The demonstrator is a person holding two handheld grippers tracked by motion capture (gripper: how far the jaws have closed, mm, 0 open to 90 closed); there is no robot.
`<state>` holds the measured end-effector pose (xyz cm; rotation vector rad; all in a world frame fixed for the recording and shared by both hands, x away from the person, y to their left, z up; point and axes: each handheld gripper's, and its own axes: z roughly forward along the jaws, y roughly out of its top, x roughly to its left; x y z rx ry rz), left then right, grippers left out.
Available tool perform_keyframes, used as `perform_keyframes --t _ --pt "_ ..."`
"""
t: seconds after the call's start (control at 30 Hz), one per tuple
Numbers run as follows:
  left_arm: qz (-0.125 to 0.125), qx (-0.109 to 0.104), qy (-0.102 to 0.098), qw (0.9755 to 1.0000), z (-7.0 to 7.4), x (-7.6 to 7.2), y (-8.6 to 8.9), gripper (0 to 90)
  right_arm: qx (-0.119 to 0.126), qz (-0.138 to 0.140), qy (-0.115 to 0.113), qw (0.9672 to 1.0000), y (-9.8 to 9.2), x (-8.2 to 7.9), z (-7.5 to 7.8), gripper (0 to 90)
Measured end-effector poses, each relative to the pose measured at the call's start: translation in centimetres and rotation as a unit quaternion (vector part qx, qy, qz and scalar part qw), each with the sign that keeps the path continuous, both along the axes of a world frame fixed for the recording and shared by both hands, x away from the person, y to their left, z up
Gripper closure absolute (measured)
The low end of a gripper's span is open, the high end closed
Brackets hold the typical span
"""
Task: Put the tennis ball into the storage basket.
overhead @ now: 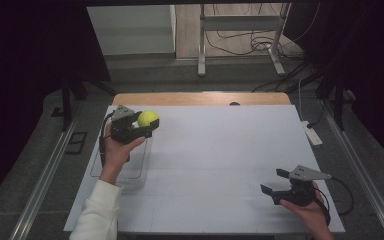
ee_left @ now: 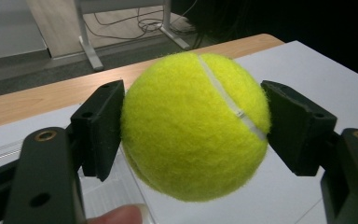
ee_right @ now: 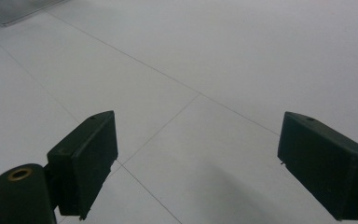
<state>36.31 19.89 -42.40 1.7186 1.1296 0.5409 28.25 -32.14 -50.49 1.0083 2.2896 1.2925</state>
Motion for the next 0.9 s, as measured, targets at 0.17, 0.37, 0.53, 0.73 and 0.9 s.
perform_keyframes --t 0.17,0.37,0.53,0.73,0.9 --pt "0.005 -0.003 0.0 1.0 0.0 0.1 0.4 26.6 0.0 0.0 0.0 1.0 0.0 0.0 0.0 12.5" --pt "0.011 -0.004 -0.004 0.9999 0.2 0.2 0.7 26.6 -0.001 -0.001 0.001 1.0 0.0 0.0 -0.1 12.5" --pt "0.021 -0.006 0.001 0.9998 0.0 0.5 1.3 26.6 0.0 0.0 0.001 1.0 0.0 0.0 -0.1 12.5" --pt "0.034 0.0 -0.002 0.9994 -0.1 0.6 1.7 26.6 0.001 0.001 0.001 1.0 0.0 0.0 0.0 12.5" --pt "0.043 -0.002 0.0 0.9991 -0.1 0.7 2.4 26.6 0.001 0.005 0.001 1.0 0.1 0.0 0.0 12.5"
